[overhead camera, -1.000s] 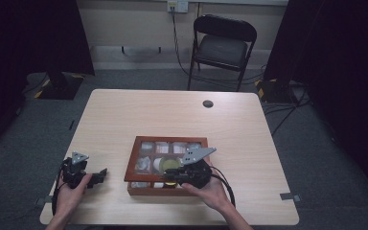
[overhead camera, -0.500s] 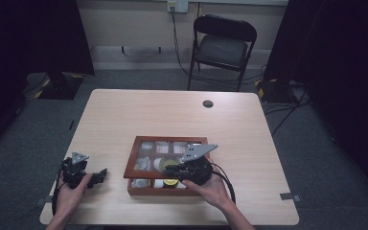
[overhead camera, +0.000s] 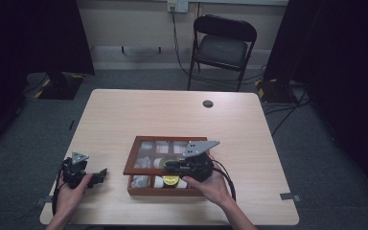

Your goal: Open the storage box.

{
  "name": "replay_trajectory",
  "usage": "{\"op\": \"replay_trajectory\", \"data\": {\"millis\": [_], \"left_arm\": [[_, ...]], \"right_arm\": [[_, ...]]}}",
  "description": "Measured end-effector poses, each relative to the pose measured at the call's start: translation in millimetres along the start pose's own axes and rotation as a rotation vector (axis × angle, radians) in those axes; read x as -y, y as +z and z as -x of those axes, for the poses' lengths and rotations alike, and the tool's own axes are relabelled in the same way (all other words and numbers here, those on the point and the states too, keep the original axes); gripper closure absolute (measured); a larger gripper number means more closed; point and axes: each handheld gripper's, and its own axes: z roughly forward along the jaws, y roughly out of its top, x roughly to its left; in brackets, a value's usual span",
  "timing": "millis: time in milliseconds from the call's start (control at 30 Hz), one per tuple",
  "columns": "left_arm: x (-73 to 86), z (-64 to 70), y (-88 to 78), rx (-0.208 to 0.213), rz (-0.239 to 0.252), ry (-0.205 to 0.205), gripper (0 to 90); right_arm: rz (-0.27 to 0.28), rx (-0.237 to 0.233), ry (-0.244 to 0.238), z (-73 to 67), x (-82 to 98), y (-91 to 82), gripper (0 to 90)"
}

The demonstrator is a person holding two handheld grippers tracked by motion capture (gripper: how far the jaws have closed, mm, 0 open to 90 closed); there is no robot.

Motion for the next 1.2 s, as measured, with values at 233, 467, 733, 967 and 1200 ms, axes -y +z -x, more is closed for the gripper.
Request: {"op": "replay_trajectory", "data": {"millis": [233,467,733,967,1200], "left_arm": [[0.0,0.0,0.0,0.0,0.0,0.0,0.0],[0.0,0.0,0.0,0.0,0.0,0.0,0.0],[0.0,0.0,0.0,0.0,0.0,0.0,0.0],[0.1,-0.3,-0.1,0.002,0.0,0.001,0.0],[0.2,-0.5,-0.1,0.005,0.001,0.002,0.0]], "right_arm": [[0.011,0.004,-0.001,1.2,-4.3,-2.1,80.9],[0.027,0.008,0.006,3.9,-9.9,-4.9,81.0],[0.033,0.006,0.004,5.9,-13.3,-6.3,81.1],[0.046,0.013,0.007,8.5,-19.2,-8.8,81.1],[0.043,0.029,0.0,7.9,-23.1,-9.9,81.1]]}}
